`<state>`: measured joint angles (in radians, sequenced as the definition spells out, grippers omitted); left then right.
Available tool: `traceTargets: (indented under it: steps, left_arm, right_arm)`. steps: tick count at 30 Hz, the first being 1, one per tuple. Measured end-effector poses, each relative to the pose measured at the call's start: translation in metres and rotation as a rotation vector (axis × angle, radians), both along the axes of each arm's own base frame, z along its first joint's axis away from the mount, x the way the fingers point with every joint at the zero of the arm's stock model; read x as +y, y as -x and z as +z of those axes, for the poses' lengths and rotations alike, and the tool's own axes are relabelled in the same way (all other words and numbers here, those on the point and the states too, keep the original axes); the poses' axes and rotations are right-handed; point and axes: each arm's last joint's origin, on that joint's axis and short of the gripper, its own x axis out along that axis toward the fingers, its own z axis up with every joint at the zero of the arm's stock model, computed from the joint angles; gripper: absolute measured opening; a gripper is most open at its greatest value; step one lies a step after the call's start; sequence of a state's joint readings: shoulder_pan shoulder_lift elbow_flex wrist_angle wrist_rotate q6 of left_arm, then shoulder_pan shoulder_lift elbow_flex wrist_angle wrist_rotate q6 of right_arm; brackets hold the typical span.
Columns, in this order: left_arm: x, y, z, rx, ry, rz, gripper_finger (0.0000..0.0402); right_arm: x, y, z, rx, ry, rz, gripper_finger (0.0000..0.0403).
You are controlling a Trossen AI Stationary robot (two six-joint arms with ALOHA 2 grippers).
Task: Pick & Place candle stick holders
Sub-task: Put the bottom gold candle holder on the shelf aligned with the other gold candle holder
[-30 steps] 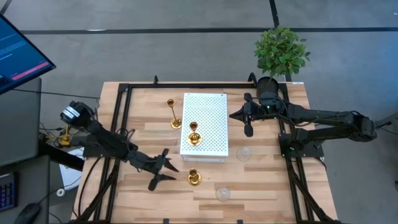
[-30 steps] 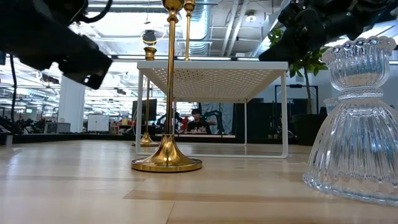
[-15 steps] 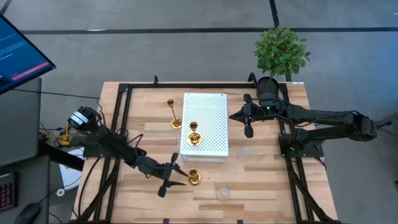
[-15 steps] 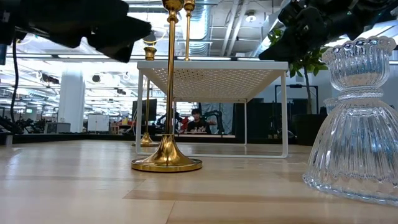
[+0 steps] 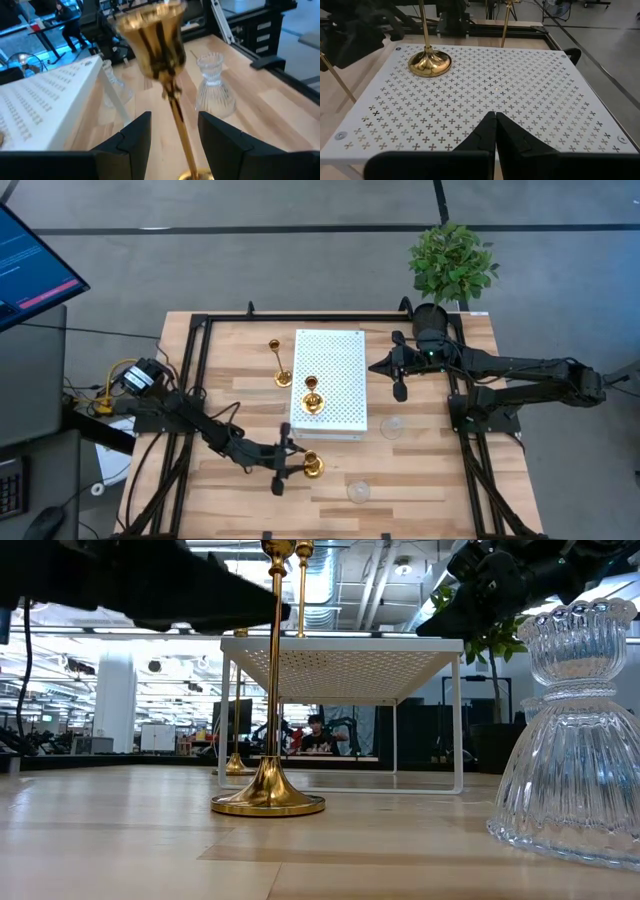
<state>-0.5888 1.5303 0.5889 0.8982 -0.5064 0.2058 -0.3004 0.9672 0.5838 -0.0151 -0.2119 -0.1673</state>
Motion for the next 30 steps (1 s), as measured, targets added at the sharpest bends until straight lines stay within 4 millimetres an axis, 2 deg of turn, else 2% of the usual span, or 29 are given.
traceTargets:
  steps: [8,19,23,30]
  left_arm:
    - [0.0,0.0,0.001,0.001,0.031,-0.014,0.0163]
    - [0.016,-0.01,0.001,0.013,0.191,0.019,0.0159]
    - [0.014,-0.009,0.001,0.014,0.191,0.012,0.0134]
    - [0.014,-0.009,0.001,0.013,0.19,0.008,0.0057]
  right_arm:
    - [0.0,0.0,0.0,0.0,0.0,0.0,0.0]
    - [0.0,0.0,0.0,0.0,0.0,0.0,0.0]
    - [0.0,0.0,0.0,0.0,0.0,0.0,0.0]
    - [0.0,0.0,0.0,0.001,0.0,0.0,0.0]
